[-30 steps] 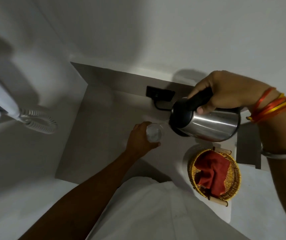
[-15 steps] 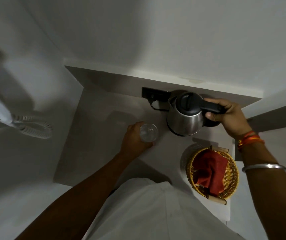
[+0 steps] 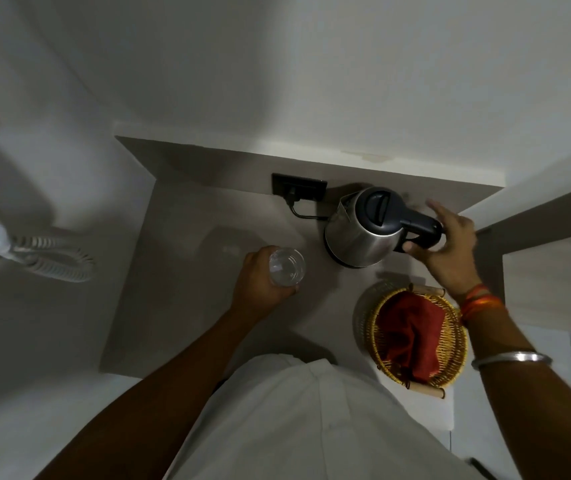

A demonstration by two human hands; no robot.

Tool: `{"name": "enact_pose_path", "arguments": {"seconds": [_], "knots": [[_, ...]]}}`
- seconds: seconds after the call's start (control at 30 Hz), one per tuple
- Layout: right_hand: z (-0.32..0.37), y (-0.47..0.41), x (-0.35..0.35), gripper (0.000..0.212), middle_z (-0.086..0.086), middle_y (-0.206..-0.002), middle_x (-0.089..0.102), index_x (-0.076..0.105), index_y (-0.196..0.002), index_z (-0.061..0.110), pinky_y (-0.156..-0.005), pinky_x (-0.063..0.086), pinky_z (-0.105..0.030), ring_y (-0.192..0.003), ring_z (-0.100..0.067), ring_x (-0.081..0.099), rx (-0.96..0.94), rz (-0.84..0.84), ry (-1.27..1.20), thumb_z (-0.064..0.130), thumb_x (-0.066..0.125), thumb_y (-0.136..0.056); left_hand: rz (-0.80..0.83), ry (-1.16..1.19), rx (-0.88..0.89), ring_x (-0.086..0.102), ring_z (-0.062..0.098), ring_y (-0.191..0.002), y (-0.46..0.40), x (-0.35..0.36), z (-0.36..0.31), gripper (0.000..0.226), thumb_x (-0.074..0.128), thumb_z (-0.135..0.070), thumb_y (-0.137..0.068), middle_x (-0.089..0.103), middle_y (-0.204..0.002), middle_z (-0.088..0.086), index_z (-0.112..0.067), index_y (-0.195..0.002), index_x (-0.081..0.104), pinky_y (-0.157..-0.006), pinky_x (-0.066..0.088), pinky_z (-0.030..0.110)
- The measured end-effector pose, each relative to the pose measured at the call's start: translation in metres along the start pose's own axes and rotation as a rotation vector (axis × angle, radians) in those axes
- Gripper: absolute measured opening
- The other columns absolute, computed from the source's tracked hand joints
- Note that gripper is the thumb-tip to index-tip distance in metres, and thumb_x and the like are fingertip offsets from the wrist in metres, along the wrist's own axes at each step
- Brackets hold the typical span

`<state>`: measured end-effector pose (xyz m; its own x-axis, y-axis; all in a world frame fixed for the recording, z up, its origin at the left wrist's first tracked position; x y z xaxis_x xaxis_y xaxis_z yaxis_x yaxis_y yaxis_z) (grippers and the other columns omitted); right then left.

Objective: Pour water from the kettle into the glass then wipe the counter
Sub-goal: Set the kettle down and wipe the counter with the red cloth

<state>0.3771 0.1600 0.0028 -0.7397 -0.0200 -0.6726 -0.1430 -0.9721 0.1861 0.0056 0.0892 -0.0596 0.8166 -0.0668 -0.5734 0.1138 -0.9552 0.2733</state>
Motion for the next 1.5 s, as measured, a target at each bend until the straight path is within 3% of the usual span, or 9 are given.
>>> {"name": "enact_pose_path", "arguments": {"seconds": [0.13,0.33,0.6,0.7,0.83,0.97,1.07,1.37,1.5], "knots": [[-0.047,0.073,-0.005,0.063,-0.021,-0.137,0.044,0.047,-0.126,0.017,-0.101,0.045,-0.060,-0.126,-0.047,0.043,0.310,-0.355,0.211,0.027,0.086,-0.076,0.019,0.016,0.012,0.069,0.029,-0.121,0.000,-0.003,0.003,0.083,0.106,-0.023,-0.059,0.073,-0.129,0.009,-0.012,-0.132,0.069,-0.099,0.060,0.050],[-0.086,0.128,0.066,0.061,-0.021,-0.149,0.044,0.048,-0.145,0.020,-0.104,0.048,-0.063,-0.132,-0.051,0.045,0.388,0.212,0.532,0.041,0.070,-0.092,0.011,-0.001,0.025,0.067,0.025,-0.122,0.007,-0.008,0.014,0.081,0.105,-0.028,-0.060,0.072,-0.130,0.005,-0.018,-0.132,0.070,-0.102,0.057,0.047],[0.004,0.117,0.060,0.045,-0.012,-0.123,0.057,0.060,-0.119,0.017,-0.082,0.044,-0.020,-0.105,-0.022,0.055,0.026,-0.118,0.207,0.021,0.080,-0.079,-0.083,0.022,0.102,0.064,0.019,-0.122,0.023,-0.034,0.016,0.075,0.104,-0.025,-0.064,0.071,-0.128,-0.003,-0.015,-0.129,0.068,-0.105,0.055,0.045],[0.029,0.107,0.130,0.044,-0.008,-0.135,0.054,0.059,-0.131,0.025,-0.098,0.053,-0.035,-0.118,-0.025,0.056,-0.037,0.084,0.186,0.027,0.072,-0.090,-0.144,0.027,0.144,0.064,-0.010,-0.116,0.027,-0.051,0.009,0.069,0.101,-0.037,-0.062,0.068,-0.121,-0.035,-0.043,-0.119,0.062,-0.105,0.057,0.031],[0.046,0.089,0.221,0.055,-0.013,-0.144,0.050,0.058,-0.138,0.022,-0.109,0.046,-0.049,-0.129,-0.039,0.050,-0.039,0.330,0.413,0.024,0.076,-0.086,-0.225,0.034,0.144,0.073,0.011,-0.109,0.031,-0.076,0.021,0.067,0.100,-0.043,-0.062,0.074,-0.117,-0.021,-0.049,-0.119,0.066,-0.096,0.061,0.051],[0.088,0.133,0.304,0.044,-0.028,-0.145,0.052,0.059,-0.143,0.007,-0.106,0.043,-0.058,-0.126,-0.050,0.052,-0.447,0.603,0.471,0.019,0.056,-0.100,-0.324,0.013,0.184,0.067,-0.013,-0.108,0.041,-0.107,0.016,0.076,0.098,-0.041,-0.062,0.066,-0.121,-0.039,-0.062,-0.123,0.059,-0.091,0.055,0.010],[0.076,0.199,0.315,0.045,-0.017,-0.148,0.052,0.060,-0.145,0.026,-0.105,0.040,-0.057,-0.132,-0.043,0.048,-0.751,0.925,0.573,0.036,0.047,-0.103,-0.323,0.042,0.130,0.071,0.001,-0.110,0.041,-0.119,0.035,0.073,0.100,-0.038,-0.057,0.071,-0.120,-0.026,-0.056,-0.119,0.064,-0.092,0.064,0.039],[0.056,0.062,0.237,0.095,-0.010,-0.153,0.041,0.046,-0.153,0.029,-0.114,0.040,-0.050,-0.140,-0.038,0.039,-0.162,0.349,0.448,0.022,0.090,-0.069,-0.306,0.079,0.105,0.062,-0.011,-0.110,0.053,-0.115,0.052,0.081,0.096,-0.048,-0.055,0.059,-0.120,-0.044,-0.074,-0.118,0.054,-0.093,0.055,0.027],[0.101,0.095,0.310,0.076,-0.013,-0.160,0.031,0.035,-0.160,0.028,-0.119,0.033,-0.050,-0.147,-0.039,0.031,-0.353,0.655,0.464,0.030,0.069,-0.093,-0.306,0.111,0.098,0.065,-0.005,-0.111,0.055,-0.108,0.047,0.081,0.099,-0.056,-0.055,0.061,-0.121,-0.040,-0.070,-0.121,0.055,-0.097,0.057,0.028]]}}
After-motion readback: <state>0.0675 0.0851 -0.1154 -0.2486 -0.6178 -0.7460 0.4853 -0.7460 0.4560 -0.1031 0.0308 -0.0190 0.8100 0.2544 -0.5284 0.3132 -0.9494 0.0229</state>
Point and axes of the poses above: each hand's wrist, its own y-axis away from the middle knuckle, its own x-axis out of the palm, z = x × y, the point moved 9 cm from there along -y, towards the middle knuckle
